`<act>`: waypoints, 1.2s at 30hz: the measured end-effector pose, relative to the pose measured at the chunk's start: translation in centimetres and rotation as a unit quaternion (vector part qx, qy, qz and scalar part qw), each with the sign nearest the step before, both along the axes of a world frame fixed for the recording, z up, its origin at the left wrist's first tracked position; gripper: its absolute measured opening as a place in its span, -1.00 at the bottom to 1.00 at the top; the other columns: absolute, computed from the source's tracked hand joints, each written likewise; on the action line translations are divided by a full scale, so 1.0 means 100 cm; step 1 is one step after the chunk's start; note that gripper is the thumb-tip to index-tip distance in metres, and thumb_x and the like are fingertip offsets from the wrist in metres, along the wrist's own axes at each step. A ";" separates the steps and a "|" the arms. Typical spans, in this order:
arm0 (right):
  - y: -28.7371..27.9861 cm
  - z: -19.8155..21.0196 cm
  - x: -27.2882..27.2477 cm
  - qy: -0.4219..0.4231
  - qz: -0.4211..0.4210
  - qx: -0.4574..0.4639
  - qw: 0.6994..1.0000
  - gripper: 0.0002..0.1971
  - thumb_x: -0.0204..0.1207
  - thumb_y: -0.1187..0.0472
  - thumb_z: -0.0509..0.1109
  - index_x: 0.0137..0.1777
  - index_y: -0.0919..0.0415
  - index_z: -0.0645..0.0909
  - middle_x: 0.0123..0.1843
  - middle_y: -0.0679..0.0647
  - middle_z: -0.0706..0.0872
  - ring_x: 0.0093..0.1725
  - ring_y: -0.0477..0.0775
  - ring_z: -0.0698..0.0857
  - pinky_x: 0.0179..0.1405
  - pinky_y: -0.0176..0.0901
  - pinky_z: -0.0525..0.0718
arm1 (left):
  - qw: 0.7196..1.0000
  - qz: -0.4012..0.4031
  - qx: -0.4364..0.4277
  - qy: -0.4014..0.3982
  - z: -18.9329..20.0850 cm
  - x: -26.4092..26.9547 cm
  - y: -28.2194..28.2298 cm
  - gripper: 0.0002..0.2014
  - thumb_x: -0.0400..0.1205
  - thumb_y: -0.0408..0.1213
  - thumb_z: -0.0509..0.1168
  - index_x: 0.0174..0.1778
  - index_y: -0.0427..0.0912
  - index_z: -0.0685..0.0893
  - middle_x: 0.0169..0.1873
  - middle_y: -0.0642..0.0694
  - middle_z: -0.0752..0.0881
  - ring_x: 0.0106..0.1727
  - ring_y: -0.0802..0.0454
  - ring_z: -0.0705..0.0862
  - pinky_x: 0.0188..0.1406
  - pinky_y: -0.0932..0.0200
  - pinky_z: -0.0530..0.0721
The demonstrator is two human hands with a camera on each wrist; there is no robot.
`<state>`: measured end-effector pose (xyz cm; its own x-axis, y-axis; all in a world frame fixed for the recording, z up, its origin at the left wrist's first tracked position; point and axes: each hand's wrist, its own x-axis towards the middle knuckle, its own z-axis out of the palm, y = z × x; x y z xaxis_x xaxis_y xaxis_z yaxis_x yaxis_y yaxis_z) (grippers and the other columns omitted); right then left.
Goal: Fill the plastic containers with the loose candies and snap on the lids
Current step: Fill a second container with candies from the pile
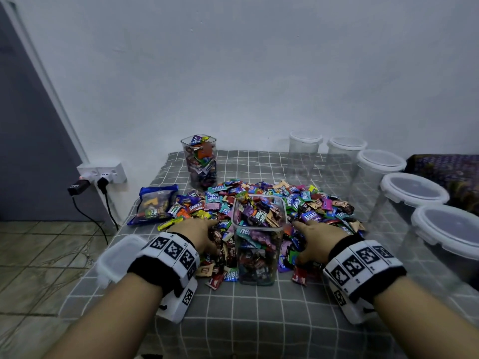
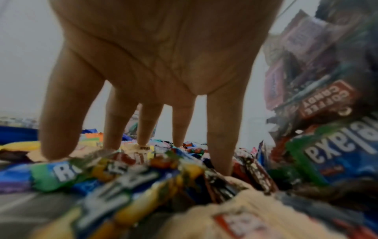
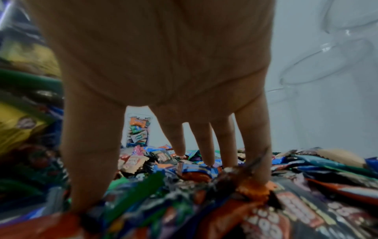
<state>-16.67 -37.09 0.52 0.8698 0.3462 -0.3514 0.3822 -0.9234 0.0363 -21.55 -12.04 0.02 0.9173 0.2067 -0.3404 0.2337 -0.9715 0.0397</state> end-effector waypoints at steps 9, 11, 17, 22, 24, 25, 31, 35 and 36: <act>0.007 -0.002 0.000 -0.030 0.029 0.007 0.999 -0.48 0.57 0.03 0.33 0.51 0.07 0.36 0.37 0.12 0.53 0.35 0.13 0.55 0.24 -0.06 0.56 | 0.999 0.015 0.009 -0.050 -0.001 0.005 -0.004 -0.70 0.56 -0.19 0.40 0.22 0.05 0.69 0.18 -0.06 0.71 0.21 -0.07 0.65 0.20 0.07 0.65; 0.007 -0.002 0.002 -0.036 0.029 0.006 0.999 -0.51 0.57 0.08 0.32 0.49 0.12 0.37 0.37 0.13 0.55 0.34 0.14 0.56 0.25 -0.06 0.57 | 0.998 0.017 0.014 -0.055 -0.002 0.005 -0.003 -0.77 0.58 -0.26 0.36 0.14 0.01 0.71 0.17 -0.09 0.70 0.20 -0.09 0.65 0.19 0.06 0.64; 0.008 -0.001 0.004 -0.044 0.023 0.003 0.999 -0.67 0.59 0.19 0.27 0.34 0.19 0.46 0.30 0.15 0.61 0.30 0.16 0.59 0.20 -0.04 0.59 | 0.996 0.010 0.048 -0.077 -0.005 0.008 -0.004 -0.78 0.62 -0.34 0.20 0.04 -0.17 0.74 0.02 -0.18 0.74 0.09 -0.18 0.68 0.06 0.05 0.67; 0.007 -0.001 0.003 -0.066 0.025 0.017 0.997 -0.71 0.57 0.34 0.19 0.28 0.22 0.52 0.27 0.16 0.64 0.29 0.17 0.60 0.14 -0.08 0.57 | 0.994 0.024 0.037 -0.096 -0.009 0.007 -0.002 -0.84 0.55 -0.27 0.30 0.04 -0.07 0.63 0.03 -0.12 0.71 0.07 -0.13 0.66 -0.05 0.09 0.63; 0.007 -0.001 0.003 -0.071 0.022 0.014 0.997 -0.71 0.57 0.37 0.17 0.26 0.22 0.53 0.26 0.16 0.64 0.28 0.17 0.60 0.12 -0.09 0.58 | 0.995 0.028 0.038 -0.091 -0.009 0.006 -0.002 -0.73 0.55 -0.22 0.34 0.17 -0.02 0.56 0.07 -0.12 0.69 0.11 -0.13 0.66 -0.09 0.10 0.60; 0.007 0.000 0.003 -0.071 0.019 0.013 0.997 -0.70 0.57 0.37 0.17 0.26 0.22 0.53 0.26 0.16 0.64 0.29 0.17 0.60 0.11 -0.09 0.58 | 0.996 0.025 0.041 -0.080 -0.009 0.006 -0.002 -0.67 0.55 -0.21 0.34 0.24 0.00 0.54 0.10 -0.13 0.69 0.14 -0.13 0.65 -0.06 0.09 0.61; 0.006 0.001 0.002 -0.079 0.009 0.036 0.996 -0.71 0.56 0.41 0.15 0.22 0.22 0.55 0.21 0.18 0.66 0.23 0.19 0.62 0.05 -0.10 0.58 | 0.997 0.025 0.031 -0.061 -0.012 0.008 0.005 -0.76 0.60 -0.19 0.31 0.19 -0.05 0.64 0.12 -0.11 0.71 0.15 -0.10 0.65 0.08 0.10 0.64; 0.004 0.002 0.000 -0.097 0.012 0.054 0.994 -0.75 0.57 0.39 0.16 0.19 0.24 0.55 0.20 0.17 0.66 0.22 0.18 0.62 0.09 -0.09 0.58 | 0.995 0.040 0.016 -0.092 -0.007 0.005 0.008 -0.82 0.60 -0.28 0.28 0.07 -0.12 0.71 0.07 -0.14 0.73 0.13 -0.13 0.66 0.08 0.09 0.63; 0.004 0.002 0.001 -0.100 0.012 0.063 0.993 -0.75 0.57 0.39 0.17 0.17 0.23 0.56 0.19 0.17 0.66 0.21 0.17 0.62 0.10 -0.09 0.58 | 0.994 0.041 0.012 -0.100 -0.006 0.004 0.008 -0.82 0.60 -0.31 0.26 0.05 -0.13 0.73 0.06 -0.15 0.73 0.12 -0.13 0.67 0.08 0.09 0.62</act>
